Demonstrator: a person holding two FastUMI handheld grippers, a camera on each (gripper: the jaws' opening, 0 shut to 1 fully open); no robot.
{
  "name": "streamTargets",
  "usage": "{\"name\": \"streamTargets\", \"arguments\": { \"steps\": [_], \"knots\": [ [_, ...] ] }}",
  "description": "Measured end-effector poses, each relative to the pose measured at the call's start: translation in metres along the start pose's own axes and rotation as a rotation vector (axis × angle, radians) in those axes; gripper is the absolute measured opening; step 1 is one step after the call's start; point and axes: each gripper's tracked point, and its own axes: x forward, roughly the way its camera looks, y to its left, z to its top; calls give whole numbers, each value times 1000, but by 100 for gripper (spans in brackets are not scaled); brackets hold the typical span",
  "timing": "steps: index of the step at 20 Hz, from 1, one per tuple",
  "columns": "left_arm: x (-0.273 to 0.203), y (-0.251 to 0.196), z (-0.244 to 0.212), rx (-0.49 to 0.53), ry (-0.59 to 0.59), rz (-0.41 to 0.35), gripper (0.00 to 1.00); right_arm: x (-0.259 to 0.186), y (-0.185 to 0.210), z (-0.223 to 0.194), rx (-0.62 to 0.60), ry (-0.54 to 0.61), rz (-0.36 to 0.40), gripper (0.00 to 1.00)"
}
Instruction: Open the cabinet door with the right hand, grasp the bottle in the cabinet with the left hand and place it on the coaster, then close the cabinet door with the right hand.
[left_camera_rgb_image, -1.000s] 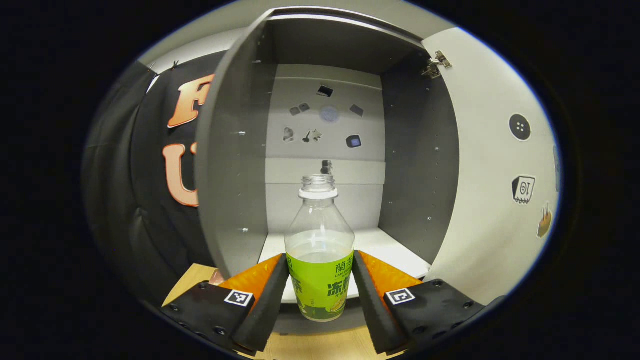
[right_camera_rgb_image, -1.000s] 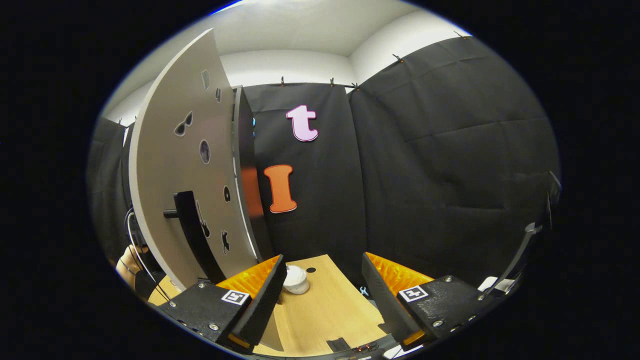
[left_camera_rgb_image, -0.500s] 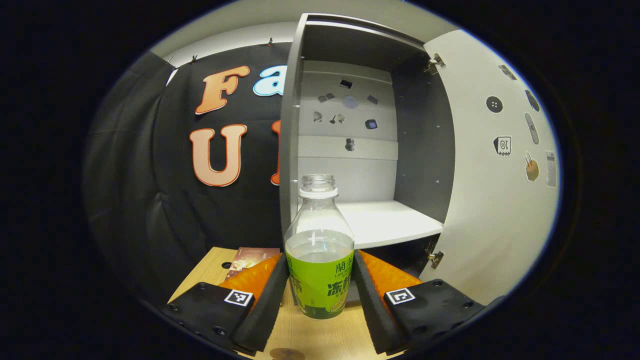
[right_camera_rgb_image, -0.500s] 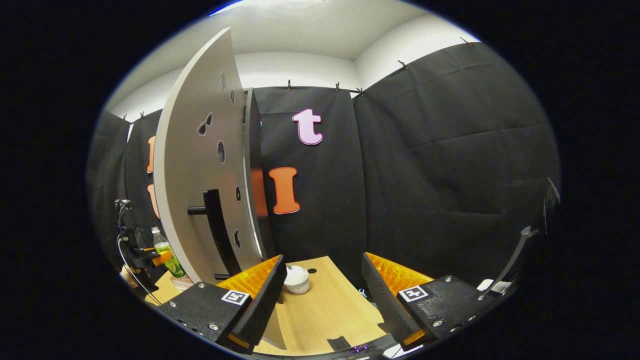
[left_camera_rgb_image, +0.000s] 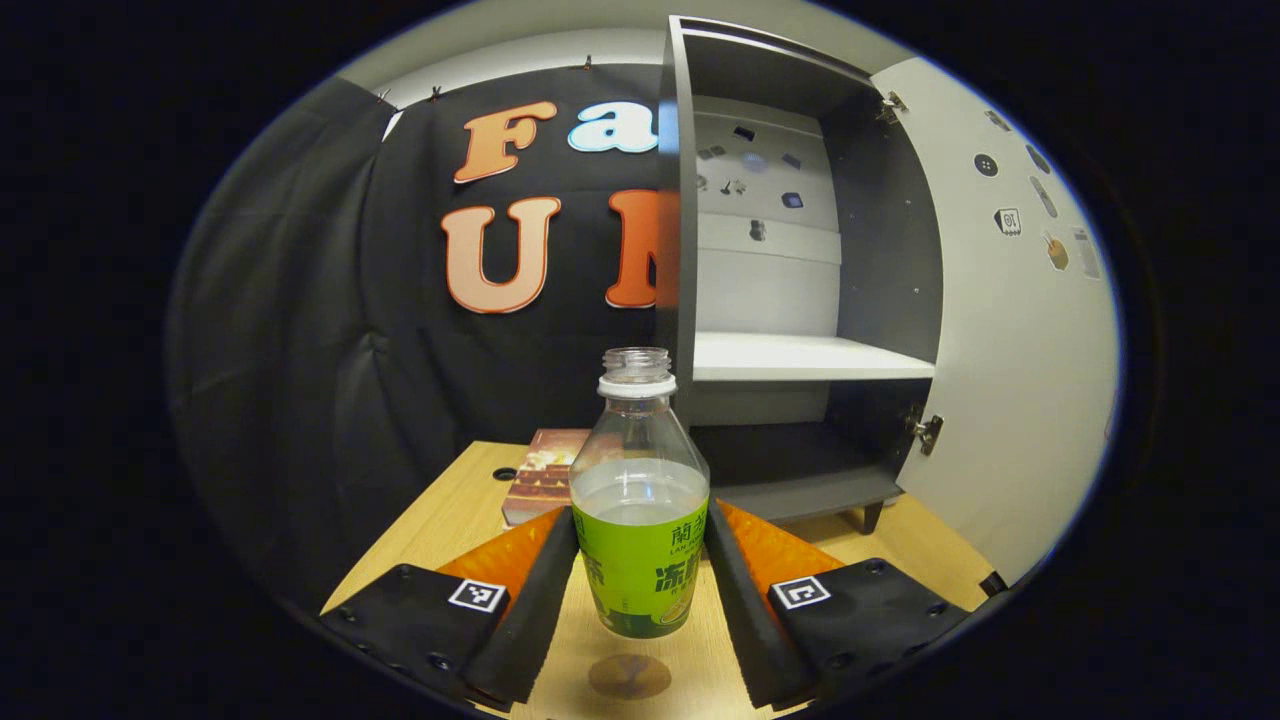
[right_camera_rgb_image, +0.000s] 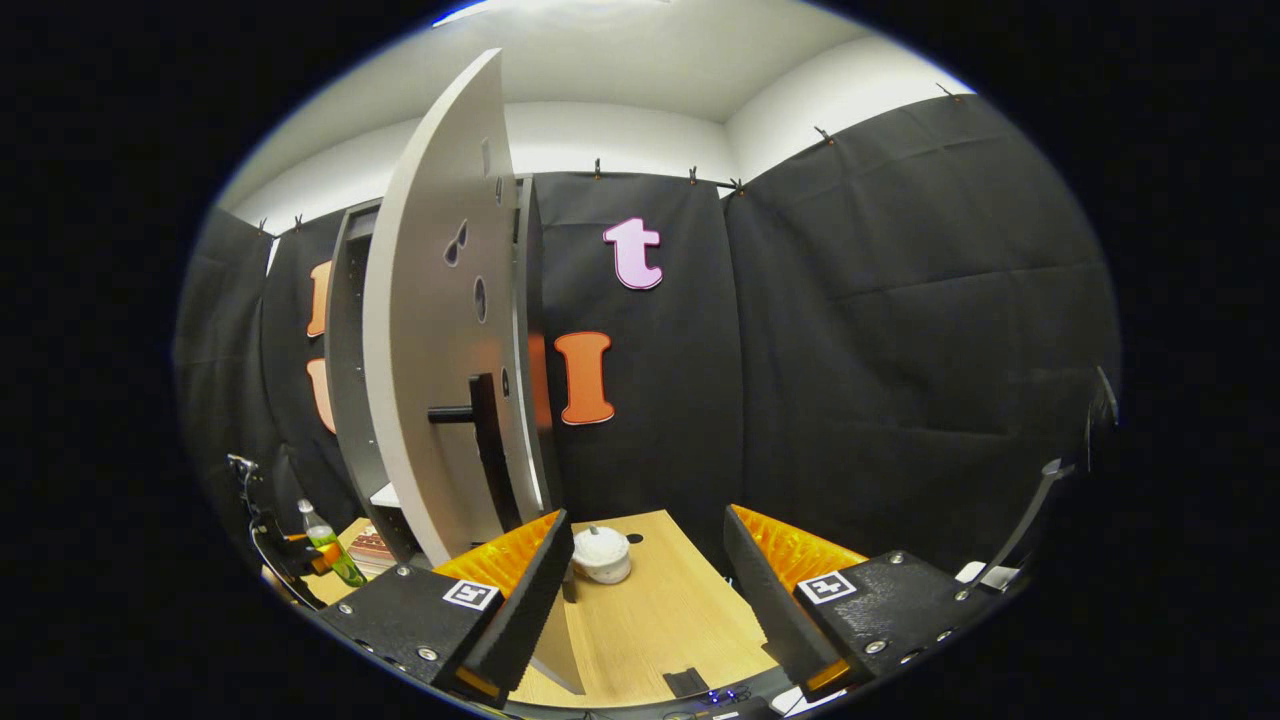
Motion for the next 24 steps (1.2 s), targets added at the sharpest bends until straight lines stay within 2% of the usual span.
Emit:
{"name": "streamTargets", "arguments": {
  "steps": [1, 8, 10, 11, 17, 20, 21, 23, 24],
  "knots": [
    [-2, 4, -12, -1, 11, 6, 82, -1, 1, -1, -2, 2, -2, 93],
    [-7, 8, -84, -15, 65, 18, 82, -9, -3, -7, -19, 36, -35, 93],
    [-5, 7, -96, -25, 68, 17, 82, -10, -2, -7, -26, 44, -38, 90],
    [-5, 7, -102, -22, 71, 21, 82, -9, 0, -7, -27, 47, -39, 93],
    [0, 9, -132, -50, 85, 26, 82, -8, 4, -9, -37, 64, -44, 93],
    [-1, 8, -144, -69, 101, 26, 82, -7, 5, -8, -35, 60, -44, 97],
    [-3, 7, -147, -73, 109, 24, 83, -7, 6, -8, -35, 60, -41, 93],
    [-5, 5, -145, -61, 97, 23, 84, -4, 11, -9, -39, 65, -30, 93],
    [-5, 5, -147, -48, 98, 23, 84, 0, 15, -10, -42, 69, -25, 87]
  ]
}}
